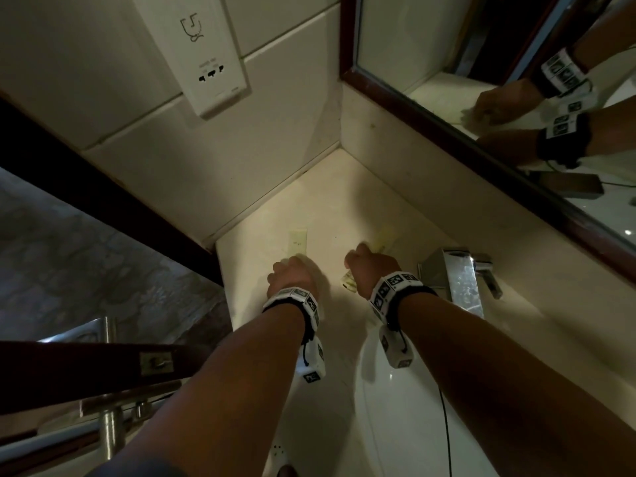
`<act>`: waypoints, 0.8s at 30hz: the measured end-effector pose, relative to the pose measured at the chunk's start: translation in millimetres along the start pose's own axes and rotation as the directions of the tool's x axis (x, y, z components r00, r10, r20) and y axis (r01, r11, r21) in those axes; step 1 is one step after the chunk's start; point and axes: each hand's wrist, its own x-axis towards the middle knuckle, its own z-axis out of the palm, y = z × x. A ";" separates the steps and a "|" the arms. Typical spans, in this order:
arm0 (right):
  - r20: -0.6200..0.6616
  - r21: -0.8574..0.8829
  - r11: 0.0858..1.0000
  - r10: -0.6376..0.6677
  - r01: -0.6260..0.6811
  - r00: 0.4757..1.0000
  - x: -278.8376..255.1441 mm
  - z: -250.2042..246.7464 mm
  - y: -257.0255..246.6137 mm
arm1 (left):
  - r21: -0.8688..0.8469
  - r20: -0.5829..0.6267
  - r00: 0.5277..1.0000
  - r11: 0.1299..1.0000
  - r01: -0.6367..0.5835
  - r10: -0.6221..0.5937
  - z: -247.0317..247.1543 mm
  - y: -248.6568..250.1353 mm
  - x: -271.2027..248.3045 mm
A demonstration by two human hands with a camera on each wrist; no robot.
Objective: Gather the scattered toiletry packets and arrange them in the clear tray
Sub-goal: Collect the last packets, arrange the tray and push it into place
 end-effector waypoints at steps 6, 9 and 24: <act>-0.021 -0.027 1.000 0.006 -0.007 1.000 6.4 3.4 -1.2 | -0.092 -0.037 0.997 0.994 0.061 -0.064 3.9 -0.4 5.0; -0.008 -0.023 1.000 0.001 -0.001 1.000 7.6 5.0 -0.3 | -0.083 -0.024 0.998 0.995 0.055 -0.057 4.1 -2.8 8.6; 0.015 0.073 0.995 -0.064 0.062 0.998 -9.8 -4.5 -8.5 | -0.093 0.057 0.998 0.996 -0.014 0.019 -14.4 0.5 -8.8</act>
